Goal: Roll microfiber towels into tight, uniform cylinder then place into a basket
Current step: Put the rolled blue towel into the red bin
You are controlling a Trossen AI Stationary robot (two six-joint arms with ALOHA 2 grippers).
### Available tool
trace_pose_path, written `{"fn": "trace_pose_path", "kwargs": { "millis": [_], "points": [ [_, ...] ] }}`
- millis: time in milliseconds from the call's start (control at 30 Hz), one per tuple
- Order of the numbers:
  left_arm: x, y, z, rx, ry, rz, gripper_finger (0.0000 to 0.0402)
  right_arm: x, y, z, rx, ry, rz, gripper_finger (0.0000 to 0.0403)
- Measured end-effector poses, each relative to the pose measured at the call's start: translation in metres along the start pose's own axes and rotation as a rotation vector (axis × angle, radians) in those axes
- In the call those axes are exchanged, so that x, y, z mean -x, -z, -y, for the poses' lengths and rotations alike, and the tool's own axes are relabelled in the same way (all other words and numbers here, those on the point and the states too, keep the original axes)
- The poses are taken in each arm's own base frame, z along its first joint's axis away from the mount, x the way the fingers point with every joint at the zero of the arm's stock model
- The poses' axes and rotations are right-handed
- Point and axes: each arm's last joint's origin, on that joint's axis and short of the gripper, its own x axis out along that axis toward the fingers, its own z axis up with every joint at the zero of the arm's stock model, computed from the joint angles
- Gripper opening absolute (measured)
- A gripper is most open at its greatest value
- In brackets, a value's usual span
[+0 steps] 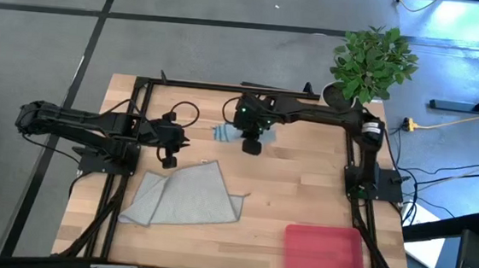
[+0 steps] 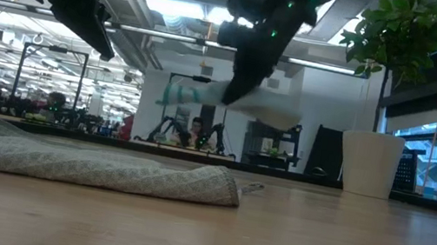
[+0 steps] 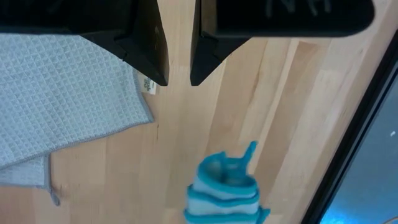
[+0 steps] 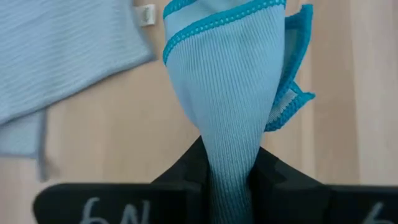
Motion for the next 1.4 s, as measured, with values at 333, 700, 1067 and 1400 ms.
{"fn": "trace_pose_path", "kwargs": {
  "millis": [333,700,1067,1400],
  "points": [
    [0.0,0.0,0.0,0.0,0.0,0.0,0.0056,0.026,0.027,-0.042,-0.033,0.042,-0.087,0.0059],
    [0.002,-0.019,0.005,-0.041,0.158,0.203,0.0056,0.083,0.097,-0.111,-0.101,0.021,-0.023,0.0058],
    [0.004,-0.026,0.005,-0.038,0.185,0.271,0.0056,0.104,0.164,-0.183,-0.173,-0.129,-0.043,0.0058],
    [0.004,-0.026,0.005,-0.039,0.185,0.271,0.0056,0.117,0.19,-0.241,-0.256,-0.254,-0.054,0.0058]
  ]
}}
